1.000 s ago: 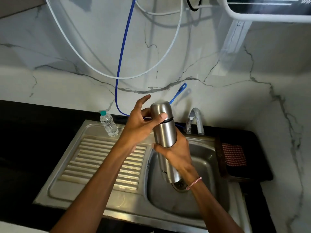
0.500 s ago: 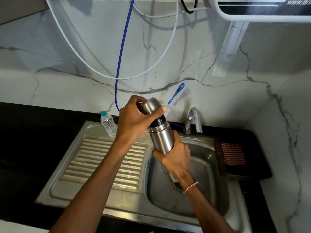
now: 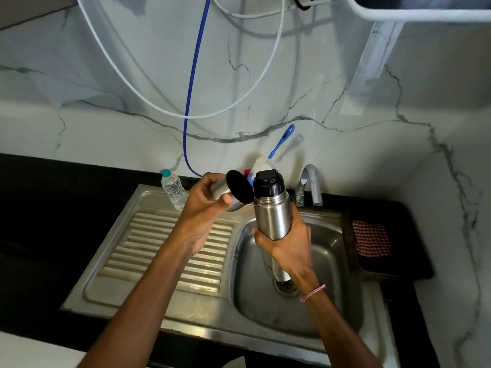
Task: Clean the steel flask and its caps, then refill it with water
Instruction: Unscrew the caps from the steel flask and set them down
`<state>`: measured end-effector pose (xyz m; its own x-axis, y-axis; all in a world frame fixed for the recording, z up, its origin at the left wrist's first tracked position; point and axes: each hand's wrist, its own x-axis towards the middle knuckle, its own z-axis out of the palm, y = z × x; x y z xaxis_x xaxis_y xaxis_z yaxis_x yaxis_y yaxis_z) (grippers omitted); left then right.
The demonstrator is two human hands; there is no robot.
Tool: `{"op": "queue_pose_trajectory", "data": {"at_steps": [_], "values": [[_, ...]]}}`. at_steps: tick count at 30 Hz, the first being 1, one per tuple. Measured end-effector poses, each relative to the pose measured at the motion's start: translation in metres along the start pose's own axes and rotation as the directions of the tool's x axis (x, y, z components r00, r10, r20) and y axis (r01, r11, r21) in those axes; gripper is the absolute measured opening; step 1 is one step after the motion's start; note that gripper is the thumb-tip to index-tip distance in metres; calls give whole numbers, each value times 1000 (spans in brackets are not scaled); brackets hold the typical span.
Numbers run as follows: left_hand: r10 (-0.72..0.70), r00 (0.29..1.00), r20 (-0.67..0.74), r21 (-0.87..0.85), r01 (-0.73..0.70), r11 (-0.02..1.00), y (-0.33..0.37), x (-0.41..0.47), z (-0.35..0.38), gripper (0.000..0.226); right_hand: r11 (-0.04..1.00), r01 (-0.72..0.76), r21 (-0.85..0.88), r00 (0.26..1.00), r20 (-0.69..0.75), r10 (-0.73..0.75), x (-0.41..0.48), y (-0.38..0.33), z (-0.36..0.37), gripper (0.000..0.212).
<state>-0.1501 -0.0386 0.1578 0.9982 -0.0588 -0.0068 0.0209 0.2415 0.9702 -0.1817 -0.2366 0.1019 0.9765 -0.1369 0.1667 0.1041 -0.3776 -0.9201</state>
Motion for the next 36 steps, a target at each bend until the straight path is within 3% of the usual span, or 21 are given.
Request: {"op": "queue_pose_trajectory", "data": {"at_steps": [4, 7, 12, 15, 17, 20, 24, 36], "values": [[9, 1000, -14, 116, -8, 993, -21, -11, -18, 103, 1000, -5, -25, 999, 42, 6, -6, 14, 5, 69], [20, 1000, 18, 333, -25, 942, -45, -20, -39, 102, 998, -23, -50, 994, 103, 28, -15, 27, 15, 67], [70, 997, -10, 700, -43, 713, -97, -41, -83, 86, 996, -40, -84, 981, 188, 56, -30, 46, 28, 64], [-19, 994, -105, 822, 98, 561, -133, -65, -113, 86, 995, -45, -91, 974, 218, 64, -38, 52, 31, 66], [-83, 980, -179, 860, 197, 471, -155, -85, -127, 83, 996, -62, -69, 972, 221, 76, -42, 56, 32, 69], [-143, 963, -230, 854, 270, 444, -181, -116, -142, 71, 994, -95, -53, 965, 239, 105, -48, 61, 33, 75], [-171, 964, -203, 885, 256, 390, -201, -142, -158, 63, 990, -134, -44, 957, 255, 141, -54, 66, 36, 77], [-202, 960, -194, 909, 253, 330, -229, -146, -166, 73, 991, -125, -44, 927, 352, 133, -60, 58, 48, 70]]}}
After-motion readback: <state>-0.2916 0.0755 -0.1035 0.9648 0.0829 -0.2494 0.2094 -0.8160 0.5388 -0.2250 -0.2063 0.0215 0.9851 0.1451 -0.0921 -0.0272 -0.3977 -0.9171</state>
